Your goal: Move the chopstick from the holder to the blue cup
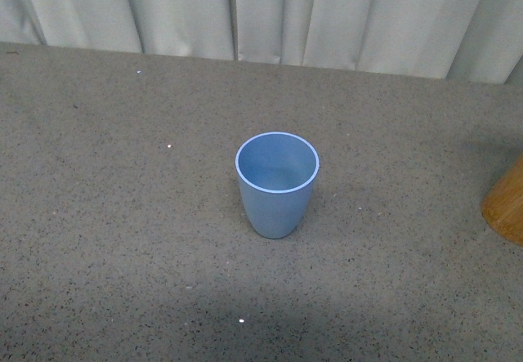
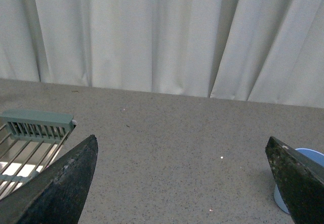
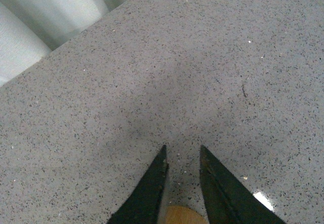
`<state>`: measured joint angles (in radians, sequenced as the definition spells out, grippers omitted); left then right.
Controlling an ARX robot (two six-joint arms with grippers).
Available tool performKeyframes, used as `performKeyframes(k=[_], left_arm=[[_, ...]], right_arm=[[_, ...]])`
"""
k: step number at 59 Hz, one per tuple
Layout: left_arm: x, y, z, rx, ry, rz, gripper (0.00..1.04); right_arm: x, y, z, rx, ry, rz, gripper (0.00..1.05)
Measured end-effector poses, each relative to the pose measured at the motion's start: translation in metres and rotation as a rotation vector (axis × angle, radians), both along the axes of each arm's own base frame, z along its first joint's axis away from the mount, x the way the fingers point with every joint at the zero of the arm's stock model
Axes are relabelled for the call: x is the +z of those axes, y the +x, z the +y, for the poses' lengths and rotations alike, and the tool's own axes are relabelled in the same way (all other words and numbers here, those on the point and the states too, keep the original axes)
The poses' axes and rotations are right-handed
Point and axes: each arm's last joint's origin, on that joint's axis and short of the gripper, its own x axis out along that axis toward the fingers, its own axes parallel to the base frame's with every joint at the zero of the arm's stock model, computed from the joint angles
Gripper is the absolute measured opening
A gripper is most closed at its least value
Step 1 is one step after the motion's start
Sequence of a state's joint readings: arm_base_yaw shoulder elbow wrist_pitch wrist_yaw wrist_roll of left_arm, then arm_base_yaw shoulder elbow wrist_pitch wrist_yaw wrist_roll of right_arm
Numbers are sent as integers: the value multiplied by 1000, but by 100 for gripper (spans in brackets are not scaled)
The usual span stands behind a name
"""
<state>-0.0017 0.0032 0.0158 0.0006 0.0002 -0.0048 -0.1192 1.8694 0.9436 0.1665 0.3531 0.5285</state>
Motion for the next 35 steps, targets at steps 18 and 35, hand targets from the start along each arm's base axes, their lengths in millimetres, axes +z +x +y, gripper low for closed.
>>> performKeyframes(k=[18,35], left_arm=[[0,0,0,0,0,0,98],[0,0,0,0,0,0,98]], right_arm=[[11,-3,-4,-8,-2,-46,1],[49,-12,-7,-9,-8,-159,1]])
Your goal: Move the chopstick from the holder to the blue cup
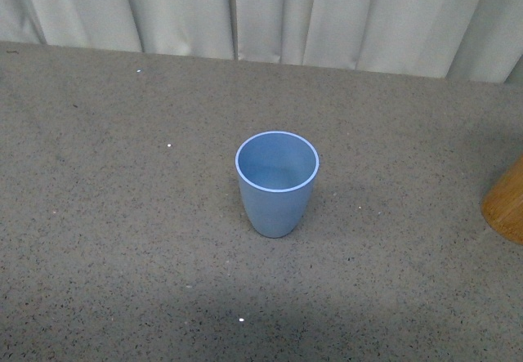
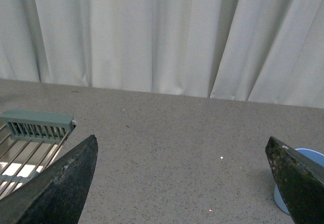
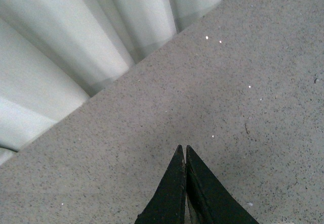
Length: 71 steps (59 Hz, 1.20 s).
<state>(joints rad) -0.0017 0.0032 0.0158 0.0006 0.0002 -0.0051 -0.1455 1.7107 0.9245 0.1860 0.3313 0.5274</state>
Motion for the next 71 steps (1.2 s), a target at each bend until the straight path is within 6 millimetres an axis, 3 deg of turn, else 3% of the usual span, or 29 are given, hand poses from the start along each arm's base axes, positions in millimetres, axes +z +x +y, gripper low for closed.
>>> performKeyframes(k=[14,27,34,39,48,64,71], left_arm=[[0,0,0,0,0,0,98],[0,0,0,0,0,0,98],[0,0,0,0,0,0,98],[0,0,0,0,0,0,98],[0,0,0,0,0,0,98],[0,0,0,0,0,0,98],[0,0,0,0,0,0,98]], right_arm=[[40,-10,-4,17,-22,-77,1],[104,-28,-5,47,-62,-221,1],[127,-35,2,73,-71,-288,1],[137,-37,18,122,-61,-341,1],[135,-34,44,198,-16,-398,1],[88,-17,83,291,112,-400,1],[79,-12,98,325,155,-410,1]])
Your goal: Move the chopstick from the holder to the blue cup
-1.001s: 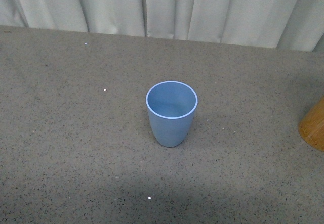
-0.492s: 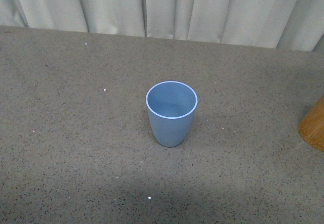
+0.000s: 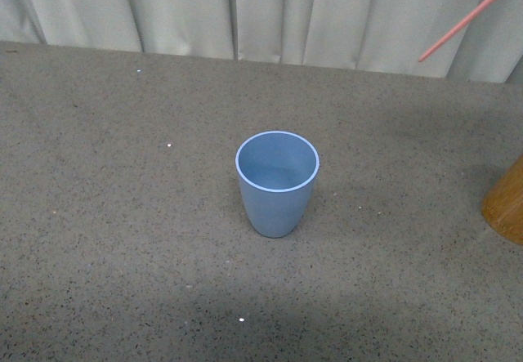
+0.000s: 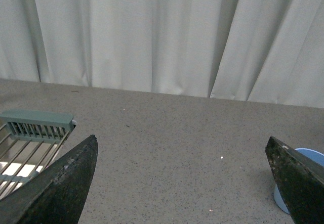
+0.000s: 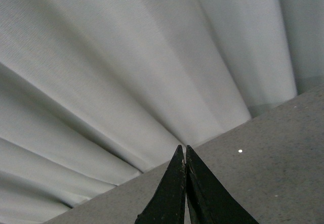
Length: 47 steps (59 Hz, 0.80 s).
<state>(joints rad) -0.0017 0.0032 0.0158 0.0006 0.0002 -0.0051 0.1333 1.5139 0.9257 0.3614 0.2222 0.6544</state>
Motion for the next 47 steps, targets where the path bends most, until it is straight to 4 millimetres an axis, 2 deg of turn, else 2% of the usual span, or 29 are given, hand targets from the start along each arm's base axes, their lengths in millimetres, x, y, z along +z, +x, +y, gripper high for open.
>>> performKeyframes(k=[24,47], left_arm=[[0,0,0,0,0,0,98],[0,0,0,0,0,0,98]], right_arm=[[-8,0,47,148,93,-41,1],[-44,-14,69,218,200,15,1]])
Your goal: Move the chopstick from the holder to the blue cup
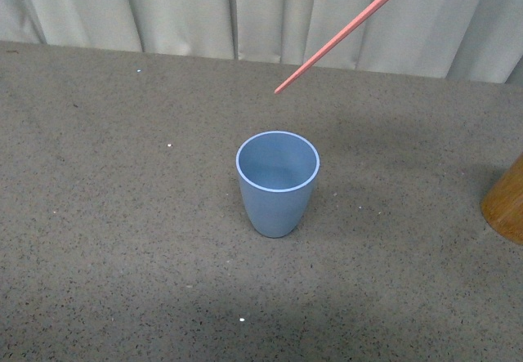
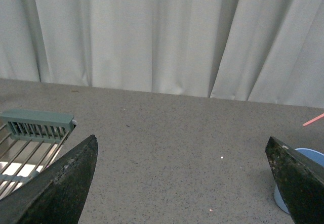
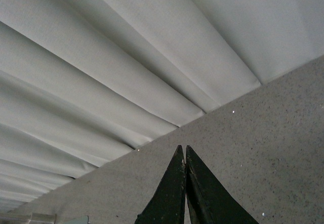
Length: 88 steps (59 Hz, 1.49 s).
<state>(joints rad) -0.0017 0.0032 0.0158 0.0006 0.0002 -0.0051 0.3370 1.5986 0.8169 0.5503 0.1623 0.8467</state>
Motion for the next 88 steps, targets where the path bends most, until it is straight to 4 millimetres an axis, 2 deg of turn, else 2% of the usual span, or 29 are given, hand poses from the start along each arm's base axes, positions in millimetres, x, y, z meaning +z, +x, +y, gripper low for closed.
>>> performKeyframes(k=[18,62,78,88], left_arm=[[0,0,0,0,0,0,98],[0,0,0,0,0,0,98],[0,0,0,0,0,0,98],[0,0,0,0,0,0,98]], right_arm=[[-23,-3,4,16,40,46,1],[-45,-1,3,15,58,105,1],[-44,-1,3,14,59,103,1],[-27,-7,0,5,74,52,1]])
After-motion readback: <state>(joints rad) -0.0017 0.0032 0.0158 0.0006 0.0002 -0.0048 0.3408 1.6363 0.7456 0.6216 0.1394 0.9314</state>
